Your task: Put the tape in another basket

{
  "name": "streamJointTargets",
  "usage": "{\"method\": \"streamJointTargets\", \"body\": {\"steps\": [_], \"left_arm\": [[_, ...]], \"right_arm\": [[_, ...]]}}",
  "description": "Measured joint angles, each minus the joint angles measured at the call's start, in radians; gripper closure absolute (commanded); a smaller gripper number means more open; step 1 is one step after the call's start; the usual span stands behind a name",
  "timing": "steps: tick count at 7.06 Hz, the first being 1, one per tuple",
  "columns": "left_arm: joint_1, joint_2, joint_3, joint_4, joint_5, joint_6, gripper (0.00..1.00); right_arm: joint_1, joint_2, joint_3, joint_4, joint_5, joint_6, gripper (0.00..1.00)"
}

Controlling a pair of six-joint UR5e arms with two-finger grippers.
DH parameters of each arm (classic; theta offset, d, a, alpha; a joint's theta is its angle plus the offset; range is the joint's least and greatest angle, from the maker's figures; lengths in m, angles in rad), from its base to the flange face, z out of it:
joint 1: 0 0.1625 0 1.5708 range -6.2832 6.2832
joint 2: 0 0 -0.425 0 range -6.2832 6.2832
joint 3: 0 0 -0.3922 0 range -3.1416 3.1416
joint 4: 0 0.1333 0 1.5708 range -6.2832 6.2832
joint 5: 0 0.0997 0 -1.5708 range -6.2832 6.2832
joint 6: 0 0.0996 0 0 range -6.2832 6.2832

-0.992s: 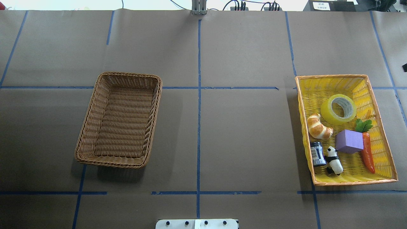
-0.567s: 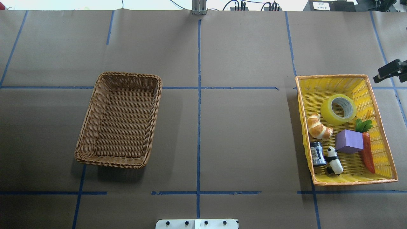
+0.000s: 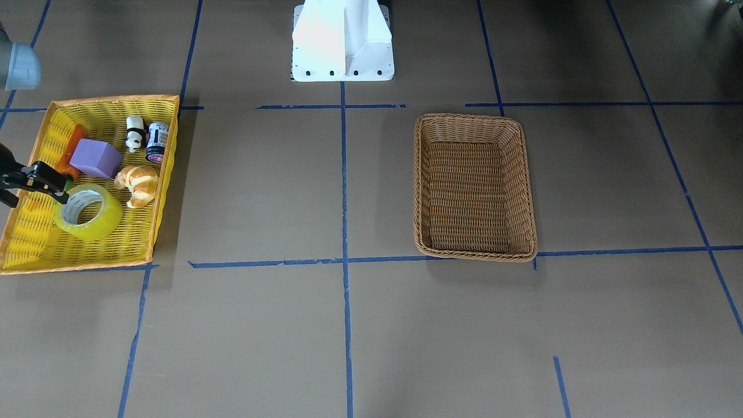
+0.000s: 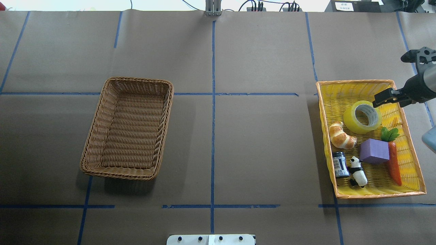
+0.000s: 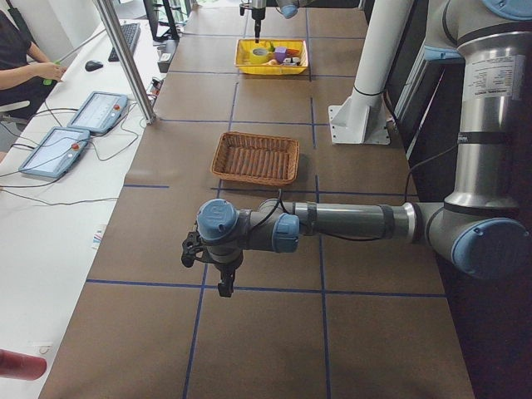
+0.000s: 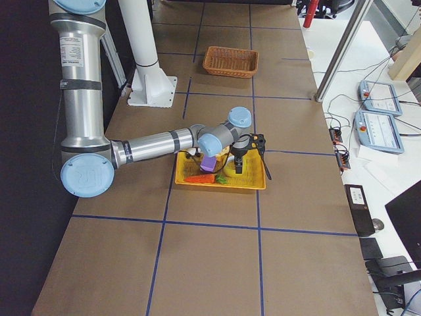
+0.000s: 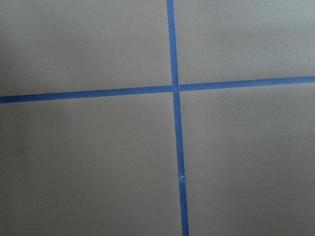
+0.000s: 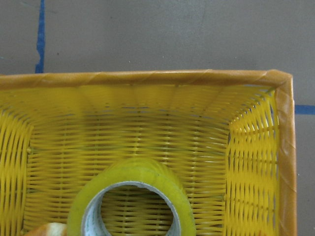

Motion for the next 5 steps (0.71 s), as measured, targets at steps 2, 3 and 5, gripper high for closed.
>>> {"method": "streamJointTargets", "body": {"steps": [2, 3, 5], "left_arm": [[0.0, 0.0, 0.001, 0.0, 0.0, 0.0, 0.0], [0.0, 0.001, 0.003, 0.0, 0.0, 0.0, 0.0], [0.0, 0.001, 0.006, 0.0, 0.0, 0.0, 0.0]], "right_arm": [[-0.028, 0.01, -0.03, 0.002, -0.003, 0.004, 0.0], [-0.042, 0.018, -0.055, 0.003, -0.003, 0.004, 0.0], [-0.065, 0.039, -0.105, 0.004, -0.005, 0.004, 0.01]]}}
